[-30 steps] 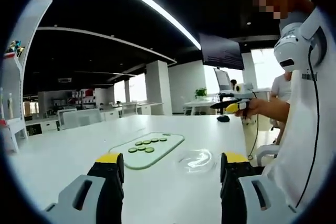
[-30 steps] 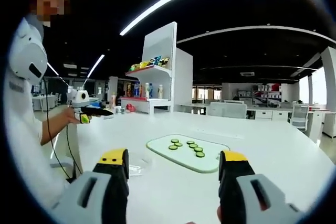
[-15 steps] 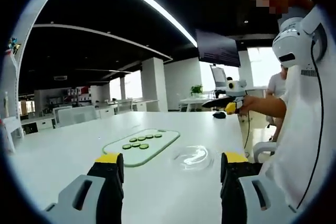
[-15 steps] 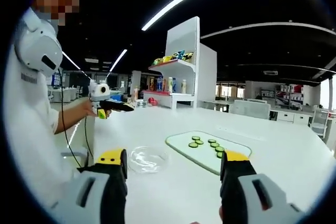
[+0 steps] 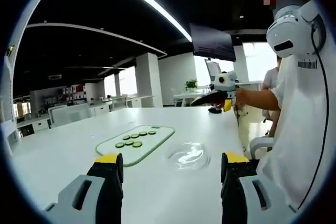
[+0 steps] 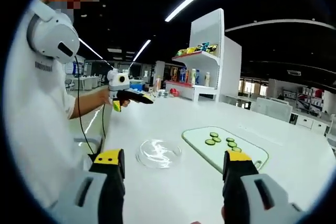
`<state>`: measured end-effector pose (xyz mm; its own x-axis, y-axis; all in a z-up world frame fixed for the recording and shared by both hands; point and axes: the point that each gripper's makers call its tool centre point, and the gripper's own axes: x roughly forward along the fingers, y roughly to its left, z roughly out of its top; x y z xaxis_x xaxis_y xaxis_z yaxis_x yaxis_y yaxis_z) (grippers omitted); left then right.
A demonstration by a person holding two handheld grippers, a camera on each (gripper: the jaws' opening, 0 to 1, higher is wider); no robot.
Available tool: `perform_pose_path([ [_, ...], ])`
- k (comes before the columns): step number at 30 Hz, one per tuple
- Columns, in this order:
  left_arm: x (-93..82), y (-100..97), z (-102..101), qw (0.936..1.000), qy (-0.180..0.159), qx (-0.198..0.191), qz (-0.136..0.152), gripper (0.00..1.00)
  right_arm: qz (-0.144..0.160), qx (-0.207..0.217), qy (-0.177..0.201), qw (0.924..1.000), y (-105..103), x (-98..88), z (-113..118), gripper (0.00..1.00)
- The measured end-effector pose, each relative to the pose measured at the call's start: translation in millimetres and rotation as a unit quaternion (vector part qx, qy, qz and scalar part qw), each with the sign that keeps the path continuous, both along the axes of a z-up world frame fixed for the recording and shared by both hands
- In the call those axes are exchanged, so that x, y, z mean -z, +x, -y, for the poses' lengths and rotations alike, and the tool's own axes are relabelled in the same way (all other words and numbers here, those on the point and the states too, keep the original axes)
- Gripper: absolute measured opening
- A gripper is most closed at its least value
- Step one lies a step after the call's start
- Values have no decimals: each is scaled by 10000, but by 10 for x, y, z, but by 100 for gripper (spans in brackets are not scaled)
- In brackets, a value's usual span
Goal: Open the petri dish lid, add cucumber slices into the petri dish, and close the lid
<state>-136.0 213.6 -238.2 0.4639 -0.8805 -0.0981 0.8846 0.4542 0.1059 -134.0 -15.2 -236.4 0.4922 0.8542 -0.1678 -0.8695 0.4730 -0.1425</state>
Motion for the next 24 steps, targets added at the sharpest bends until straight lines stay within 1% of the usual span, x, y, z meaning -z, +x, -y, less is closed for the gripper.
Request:
perform_pose_path([
  [5,48,27,82,9999,63,68,-78,76,-37,-200,-164,9997,11,58,-52,78],
  [15,179,36,261,9986,282,391,-220,76,-80,-458,-364,9983,51,115,-184,79],
  [24,277,63,428,9965,461,622,-312,76,-229,-717,-548,9957,73,275,-357,80],
])
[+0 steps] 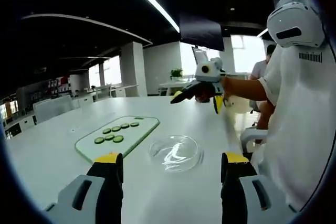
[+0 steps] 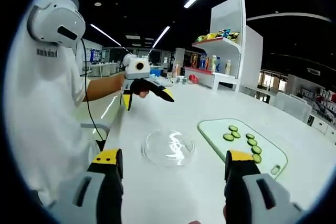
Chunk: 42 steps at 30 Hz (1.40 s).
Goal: Open the petri dish lid, add cucumber slices into the petri dish, and close the lid
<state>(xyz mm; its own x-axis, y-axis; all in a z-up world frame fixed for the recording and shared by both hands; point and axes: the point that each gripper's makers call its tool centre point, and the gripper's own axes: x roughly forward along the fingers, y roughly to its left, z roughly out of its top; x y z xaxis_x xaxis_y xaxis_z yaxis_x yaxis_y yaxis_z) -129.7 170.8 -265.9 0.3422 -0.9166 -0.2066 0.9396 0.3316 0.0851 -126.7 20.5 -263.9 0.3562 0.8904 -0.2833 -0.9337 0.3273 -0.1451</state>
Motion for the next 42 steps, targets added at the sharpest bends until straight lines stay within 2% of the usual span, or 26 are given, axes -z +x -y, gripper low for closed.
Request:
perform_pose_path([
  [13,97,32,146,9997,102,155,-140,76,-103,-263,-196,9994,14,129,-193,80],
  [22,230,55,237,9991,209,261,-274,76,-217,-525,-350,9978,44,245,-335,81],
  [32,262,100,306,9987,221,351,-288,76,-338,-711,-468,9958,92,339,-479,82],
  [42,367,167,403,9976,356,487,-348,76,-413,-837,-585,9939,98,456,-583,82],
])
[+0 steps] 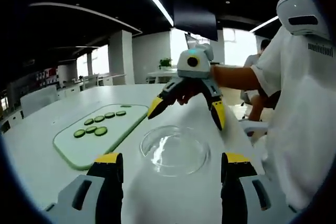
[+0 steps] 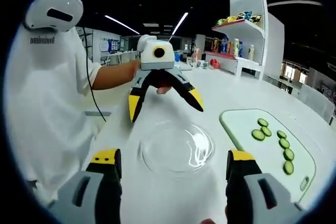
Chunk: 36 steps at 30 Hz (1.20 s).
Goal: Open the petri dish lid, add cucumber slices into the petri dish, and close the lid
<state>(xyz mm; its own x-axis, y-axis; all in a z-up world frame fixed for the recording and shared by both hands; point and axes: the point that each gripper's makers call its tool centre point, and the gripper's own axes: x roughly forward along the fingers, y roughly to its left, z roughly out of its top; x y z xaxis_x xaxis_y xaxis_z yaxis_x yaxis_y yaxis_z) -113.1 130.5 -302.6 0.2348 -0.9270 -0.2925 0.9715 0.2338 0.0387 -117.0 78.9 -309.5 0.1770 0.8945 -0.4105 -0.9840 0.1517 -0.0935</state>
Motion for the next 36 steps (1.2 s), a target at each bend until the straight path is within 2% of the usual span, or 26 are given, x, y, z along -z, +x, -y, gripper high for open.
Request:
perform_pose_path([
  [9,92,46,75,9999,12,131,-75,76,-52,-70,-45,10000,52,69,-83,82],
  [14,144,46,123,9997,128,212,-69,76,-82,-121,-88,9999,62,124,-134,82],
  [27,183,67,221,9991,205,360,24,74,-151,-192,-146,9996,81,203,-212,81],
  [36,237,51,267,9987,225,454,-31,74,-178,-247,-152,9994,79,228,-251,81],
])
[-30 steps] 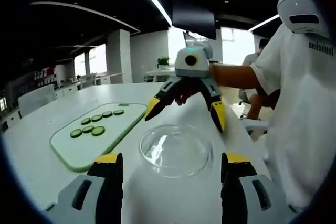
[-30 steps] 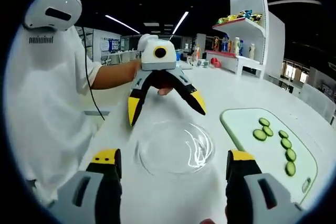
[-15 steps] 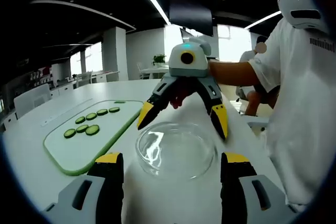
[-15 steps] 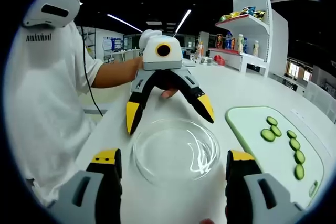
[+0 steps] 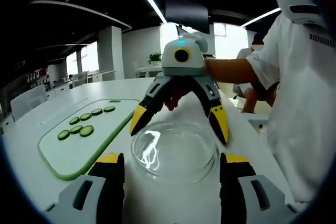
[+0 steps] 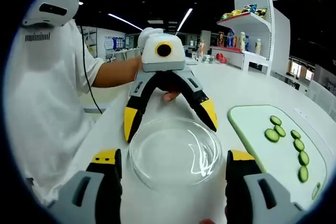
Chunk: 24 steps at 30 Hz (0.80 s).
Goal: Open the petri dish lid, add cucumber slices into the petri dish, and close the lid
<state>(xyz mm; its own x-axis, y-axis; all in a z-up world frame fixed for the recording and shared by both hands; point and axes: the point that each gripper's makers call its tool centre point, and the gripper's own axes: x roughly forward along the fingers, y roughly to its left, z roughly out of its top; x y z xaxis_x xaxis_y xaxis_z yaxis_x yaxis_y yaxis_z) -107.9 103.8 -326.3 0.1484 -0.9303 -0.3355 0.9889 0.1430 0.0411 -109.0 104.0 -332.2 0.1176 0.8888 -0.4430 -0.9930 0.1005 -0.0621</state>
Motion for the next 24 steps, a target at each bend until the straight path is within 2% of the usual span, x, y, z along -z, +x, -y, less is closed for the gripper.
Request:
perform_pose_path([
  [24,23,-34,49,9999,50,155,-37,74,39,-114,-10,9999,-16,38,-25,79],
])
